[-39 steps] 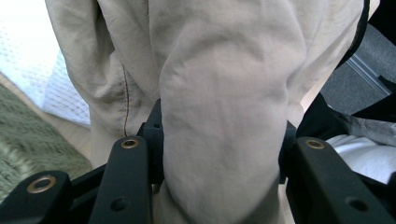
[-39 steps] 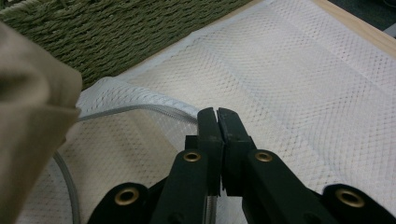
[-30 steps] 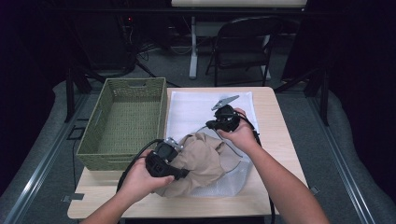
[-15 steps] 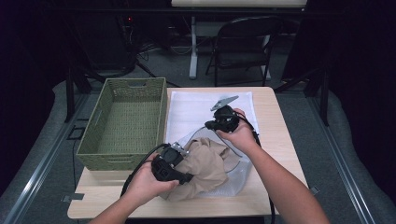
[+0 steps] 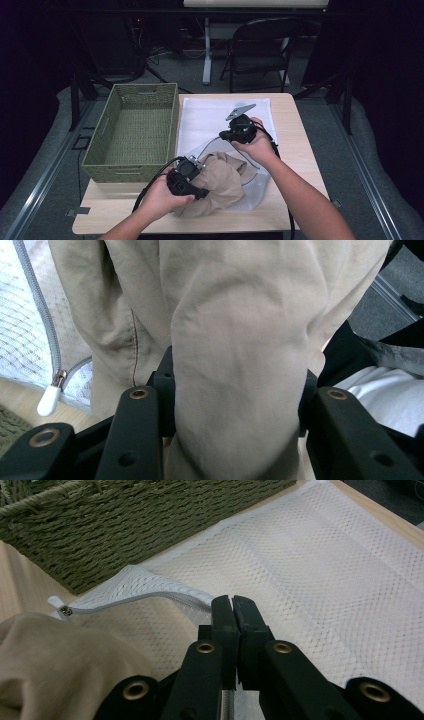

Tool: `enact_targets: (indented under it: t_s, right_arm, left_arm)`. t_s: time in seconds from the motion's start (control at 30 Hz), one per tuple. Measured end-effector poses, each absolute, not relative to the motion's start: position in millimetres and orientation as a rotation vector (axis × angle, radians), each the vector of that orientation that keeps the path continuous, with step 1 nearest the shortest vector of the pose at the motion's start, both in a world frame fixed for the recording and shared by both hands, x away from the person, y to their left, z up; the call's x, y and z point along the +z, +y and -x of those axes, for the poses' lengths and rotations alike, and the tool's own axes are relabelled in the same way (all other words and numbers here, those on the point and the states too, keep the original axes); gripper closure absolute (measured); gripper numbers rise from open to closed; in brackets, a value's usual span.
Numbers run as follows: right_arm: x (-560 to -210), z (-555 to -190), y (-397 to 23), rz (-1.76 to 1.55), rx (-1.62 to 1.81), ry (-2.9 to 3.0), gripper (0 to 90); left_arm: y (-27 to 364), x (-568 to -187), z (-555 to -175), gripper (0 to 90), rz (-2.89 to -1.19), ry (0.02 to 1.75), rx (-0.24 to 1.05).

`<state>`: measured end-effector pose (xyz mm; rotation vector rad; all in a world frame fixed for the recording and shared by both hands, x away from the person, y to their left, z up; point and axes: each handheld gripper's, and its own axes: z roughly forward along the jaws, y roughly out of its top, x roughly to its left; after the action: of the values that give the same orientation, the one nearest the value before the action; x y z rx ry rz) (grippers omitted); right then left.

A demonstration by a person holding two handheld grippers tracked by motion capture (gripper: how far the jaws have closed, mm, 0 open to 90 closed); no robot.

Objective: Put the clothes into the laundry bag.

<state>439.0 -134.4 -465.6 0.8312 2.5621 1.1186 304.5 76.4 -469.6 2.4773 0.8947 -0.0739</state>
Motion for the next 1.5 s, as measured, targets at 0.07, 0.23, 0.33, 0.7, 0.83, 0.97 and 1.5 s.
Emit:
enact_targets:
  t_s: [0.07, 0.23, 0.33, 0.7, 0.83, 0.97, 1.5]
  right_arm:
    - [-465.3, -437.1, -135.3, -0.831, 1.123, 2.562, 88.6]
    - [-463.2, -431.7, -138.5, -0.814, 1.127, 2.565, 88.5]
    - [-460.6, -427.3, -139.9, -0.805, 1.140, 2.561, 88.5]
    - [-449.1, -410.3, -138.4, -0.733, 1.166, 2.558, 88.6]
    - [-445.2, -404.3, -138.4, -0.715, 1.165, 2.551, 88.6]
    - [-441.7, -399.7, -138.2, -0.697, 1.151, 2.550, 88.6]
    - [-428.7, -386.3, -134.9, -0.641, 1.144, 2.550, 88.6]
  left_arm:
    - [77.2, -471.8, -306.2, 56.3, -2.481, 0.893, -0.075]
    - [77.9, -476.5, -308.0, 56.3, -2.482, 0.920, -0.095]
    - [77.8, -479.0, -309.2, 56.3, -2.475, 0.928, -0.094]
    - [72.7, -480.7, -313.9, 56.2, -2.477, 0.948, -0.097]
    - [71.9, -480.5, -316.0, 56.1, -2.477, 0.953, -0.090]
    - [74.6, -479.2, -319.5, 56.1, -2.477, 0.971, -0.080]
    - [73.9, -475.7, -328.7, 55.9, -2.451, 1.026, -0.037]
